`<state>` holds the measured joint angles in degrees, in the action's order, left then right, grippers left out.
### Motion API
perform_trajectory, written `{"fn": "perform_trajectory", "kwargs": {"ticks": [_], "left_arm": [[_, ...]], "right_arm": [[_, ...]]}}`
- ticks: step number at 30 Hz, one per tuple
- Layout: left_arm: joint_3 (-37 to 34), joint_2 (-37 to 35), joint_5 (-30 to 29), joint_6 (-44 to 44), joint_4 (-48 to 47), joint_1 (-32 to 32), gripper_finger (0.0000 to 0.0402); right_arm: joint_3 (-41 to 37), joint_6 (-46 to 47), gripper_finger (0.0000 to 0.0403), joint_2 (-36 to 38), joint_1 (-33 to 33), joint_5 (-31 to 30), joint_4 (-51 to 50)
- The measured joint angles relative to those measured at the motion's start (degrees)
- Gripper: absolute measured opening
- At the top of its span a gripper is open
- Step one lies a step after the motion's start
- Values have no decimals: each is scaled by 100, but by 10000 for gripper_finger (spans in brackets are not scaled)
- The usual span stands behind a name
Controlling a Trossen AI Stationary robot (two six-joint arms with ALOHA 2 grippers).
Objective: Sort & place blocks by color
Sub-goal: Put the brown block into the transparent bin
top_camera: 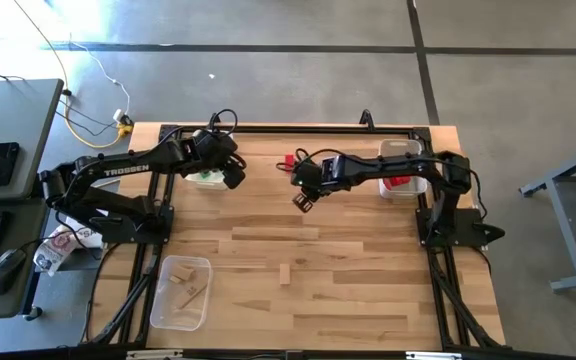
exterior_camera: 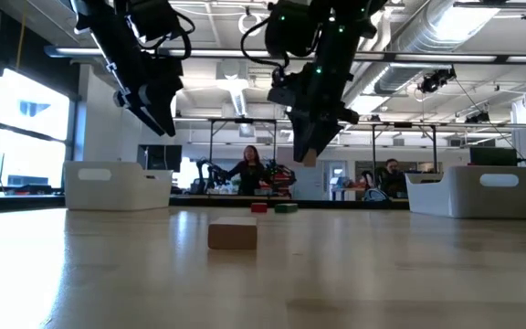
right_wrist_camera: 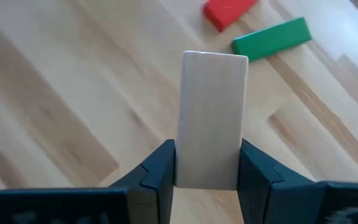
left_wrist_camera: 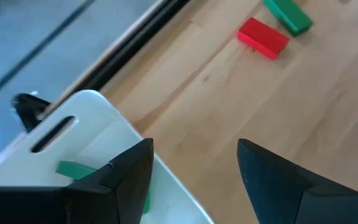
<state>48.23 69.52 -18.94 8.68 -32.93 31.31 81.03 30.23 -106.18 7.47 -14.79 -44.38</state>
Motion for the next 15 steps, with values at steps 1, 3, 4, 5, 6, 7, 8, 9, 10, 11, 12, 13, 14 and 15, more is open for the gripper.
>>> {"fn": "perform_trajectory", "kwargs": {"ticks": [1,3,4,5,6,7,8,9,10,11,12,13,14,15], "left_arm": [[0,0,99,16,6,0,219],[0,0,361,14,22,0,219],[0,0,496,13,24,-2,219],[0,0,623,14,36,-2,219],[0,0,777,14,64,-2,219],[0,0,916,14,89,-2,219],[0,0,1074,14,115,-2,219],[0,0,1231,15,142,-2,219],[0,0,1383,14,161,-2,220],[0,0,1524,14,179,-2,220],[0,0,1654,14,197,-2,220],[0,0,1749,14,220,-2,220],[0,0,1830,14,251,-2,221],[0,0,1896,14,285,-2,221]], "right_arm": [[0,-62,108,3,-37,17,4],[0,-164,109,5,-97,57,5],[0,-220,109,5,-128,108,5],[0,-282,109,5,-155,145,8],[0,-341,109,5,-187,145,23],[0,-382,110,5,-215,143,61],[0,-429,110,5,-241,138,115],[0,-475,110,5,-266,144,183],[0,-519,110,10,-286,157,250],[0,-567,110,21,-309,177,305],[0,-613,110,40,-328,184,345],[0,-655,110,63,-348,191,390],[0,-700,111,90,-367,211,423],[0,-746,111,124,-381,231,434]]}}
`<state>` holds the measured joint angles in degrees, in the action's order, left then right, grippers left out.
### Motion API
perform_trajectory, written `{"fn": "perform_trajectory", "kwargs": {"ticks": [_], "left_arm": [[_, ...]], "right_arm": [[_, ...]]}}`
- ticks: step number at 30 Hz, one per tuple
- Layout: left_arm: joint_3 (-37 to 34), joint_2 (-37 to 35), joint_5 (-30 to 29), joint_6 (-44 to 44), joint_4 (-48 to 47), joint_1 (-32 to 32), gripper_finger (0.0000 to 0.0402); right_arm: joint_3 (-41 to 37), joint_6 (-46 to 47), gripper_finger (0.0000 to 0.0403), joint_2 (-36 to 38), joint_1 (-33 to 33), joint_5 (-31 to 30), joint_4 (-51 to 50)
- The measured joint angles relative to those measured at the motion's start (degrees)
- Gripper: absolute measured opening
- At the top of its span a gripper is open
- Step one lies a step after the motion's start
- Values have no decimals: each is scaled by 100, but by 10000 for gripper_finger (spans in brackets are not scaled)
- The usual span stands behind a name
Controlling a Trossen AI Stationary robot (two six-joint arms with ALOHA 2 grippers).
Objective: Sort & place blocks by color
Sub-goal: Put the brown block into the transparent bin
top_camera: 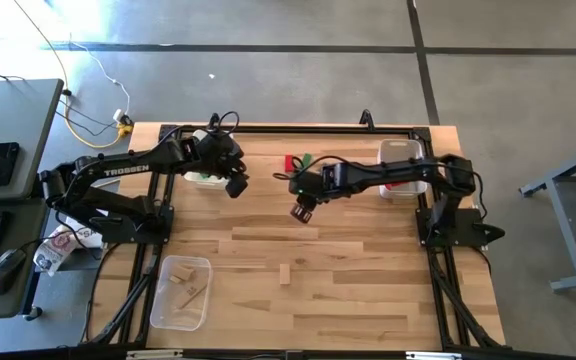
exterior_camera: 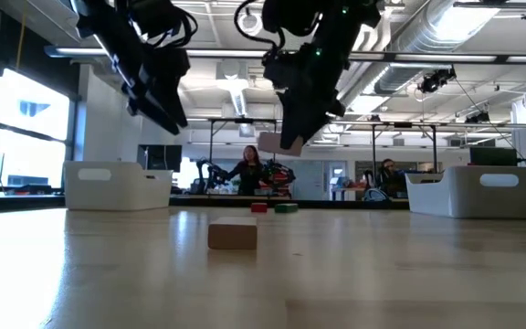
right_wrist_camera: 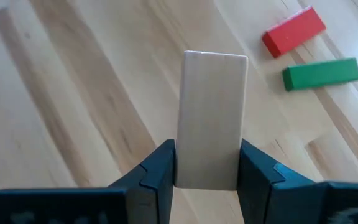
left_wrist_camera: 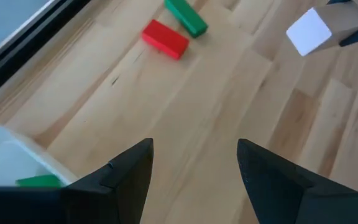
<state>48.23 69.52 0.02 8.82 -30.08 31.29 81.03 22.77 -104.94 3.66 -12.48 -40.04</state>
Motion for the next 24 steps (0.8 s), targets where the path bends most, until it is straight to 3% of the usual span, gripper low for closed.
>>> {"fn": "perform_trajectory", "kwargs": {"ticks": [10,24], "left_arm": [[0,0,128,-18,41,0,221],[0,0,1242,-1787,521,-616,221]], "right_arm": [[-2,-282,112,238,-158,357,339],[-2,-783,112,320,-330,1461,1098]]}}
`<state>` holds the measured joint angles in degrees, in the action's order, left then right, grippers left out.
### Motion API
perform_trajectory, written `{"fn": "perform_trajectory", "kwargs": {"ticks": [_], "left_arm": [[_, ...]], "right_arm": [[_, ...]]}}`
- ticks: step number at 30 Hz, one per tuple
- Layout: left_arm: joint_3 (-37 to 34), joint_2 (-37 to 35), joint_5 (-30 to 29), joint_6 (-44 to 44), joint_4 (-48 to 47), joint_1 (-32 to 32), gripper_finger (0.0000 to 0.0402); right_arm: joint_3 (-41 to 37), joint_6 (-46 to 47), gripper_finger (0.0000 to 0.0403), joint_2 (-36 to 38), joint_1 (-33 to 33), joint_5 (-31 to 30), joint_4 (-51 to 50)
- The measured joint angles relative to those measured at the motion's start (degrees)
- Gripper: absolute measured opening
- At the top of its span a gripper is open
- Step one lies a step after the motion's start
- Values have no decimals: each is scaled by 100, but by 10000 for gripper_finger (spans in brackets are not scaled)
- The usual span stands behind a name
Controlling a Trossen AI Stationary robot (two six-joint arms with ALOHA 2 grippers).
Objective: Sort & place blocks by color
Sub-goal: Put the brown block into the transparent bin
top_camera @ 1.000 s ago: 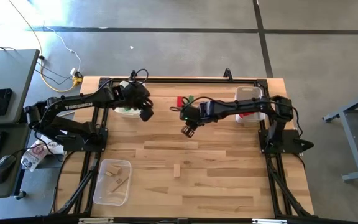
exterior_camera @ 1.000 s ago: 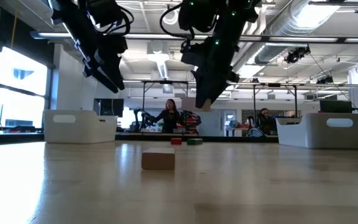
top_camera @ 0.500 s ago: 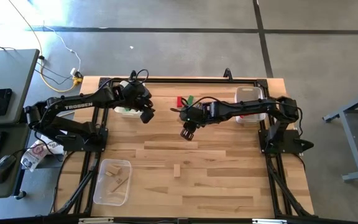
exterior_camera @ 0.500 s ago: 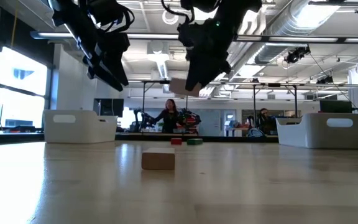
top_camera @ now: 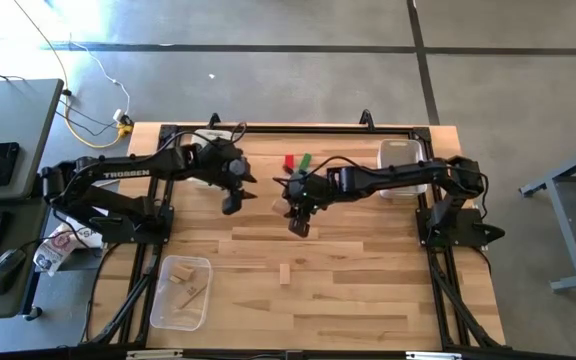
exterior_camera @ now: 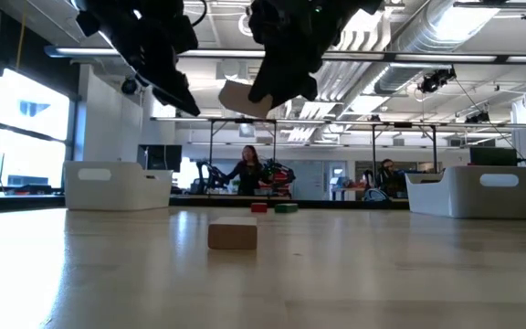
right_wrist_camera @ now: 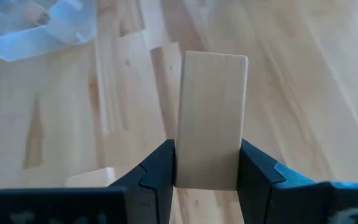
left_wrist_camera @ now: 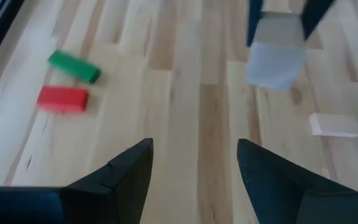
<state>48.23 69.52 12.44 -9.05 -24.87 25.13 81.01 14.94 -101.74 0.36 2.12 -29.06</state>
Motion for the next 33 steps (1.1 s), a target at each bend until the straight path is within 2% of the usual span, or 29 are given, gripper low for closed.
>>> {"fn": "perform_trajectory", "kwargs": {"ticks": [8,15,33], "left_arm": [[0,0,30,-223,403,-354,221],[0,0,694,-211,804,-604,221],[0,1,574,10,888,-993,221]], "right_arm": [[0,-92,112,3,-122,252,112],[0,-204,112,3,-116,263,266],[0,-245,112,3,-111,278,922]]}}
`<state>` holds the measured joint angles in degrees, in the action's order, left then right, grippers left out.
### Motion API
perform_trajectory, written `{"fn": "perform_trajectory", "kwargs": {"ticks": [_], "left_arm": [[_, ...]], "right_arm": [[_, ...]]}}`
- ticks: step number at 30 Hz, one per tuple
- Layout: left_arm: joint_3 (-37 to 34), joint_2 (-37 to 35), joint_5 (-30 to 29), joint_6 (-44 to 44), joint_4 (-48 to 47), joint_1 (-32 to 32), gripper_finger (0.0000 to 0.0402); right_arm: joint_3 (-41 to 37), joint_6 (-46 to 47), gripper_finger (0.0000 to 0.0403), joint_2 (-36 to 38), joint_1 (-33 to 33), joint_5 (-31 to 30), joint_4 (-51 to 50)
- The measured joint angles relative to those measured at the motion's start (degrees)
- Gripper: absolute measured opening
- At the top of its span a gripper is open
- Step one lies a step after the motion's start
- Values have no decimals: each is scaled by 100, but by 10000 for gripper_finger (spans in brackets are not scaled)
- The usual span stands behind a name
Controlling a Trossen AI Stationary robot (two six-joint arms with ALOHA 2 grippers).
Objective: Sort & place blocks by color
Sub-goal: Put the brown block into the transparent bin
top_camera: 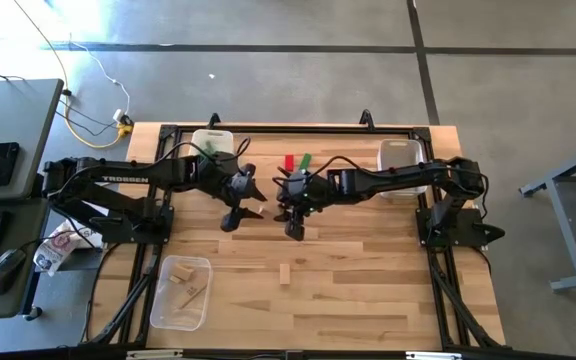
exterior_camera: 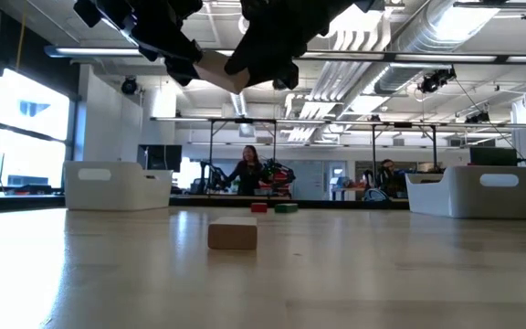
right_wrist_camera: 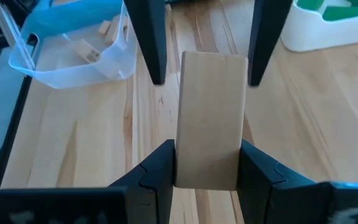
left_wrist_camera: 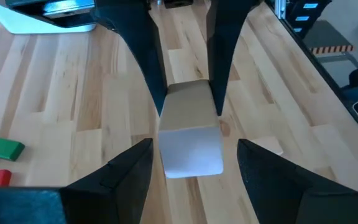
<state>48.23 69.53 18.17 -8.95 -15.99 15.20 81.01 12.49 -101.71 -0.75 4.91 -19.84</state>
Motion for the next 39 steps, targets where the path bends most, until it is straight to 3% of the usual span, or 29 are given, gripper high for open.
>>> {"fn": "perform_trajectory", "kwargs": {"ticks": [9,19,29,39], "left_arm": [[0,1,-83,539,336,0,207],[0,1,-61,575,258,0,105],[0,0,-143,592,242,-24,103],[104,1,-1013,681,-502,-304,105]], "right_arm": [[0,0,112,-2,0,7,136],[0,-34,112,-4,0,-38,121],[0,-232,142,-7,-3,-327,82],[0,-230,213,12,33,-592,85]]}}
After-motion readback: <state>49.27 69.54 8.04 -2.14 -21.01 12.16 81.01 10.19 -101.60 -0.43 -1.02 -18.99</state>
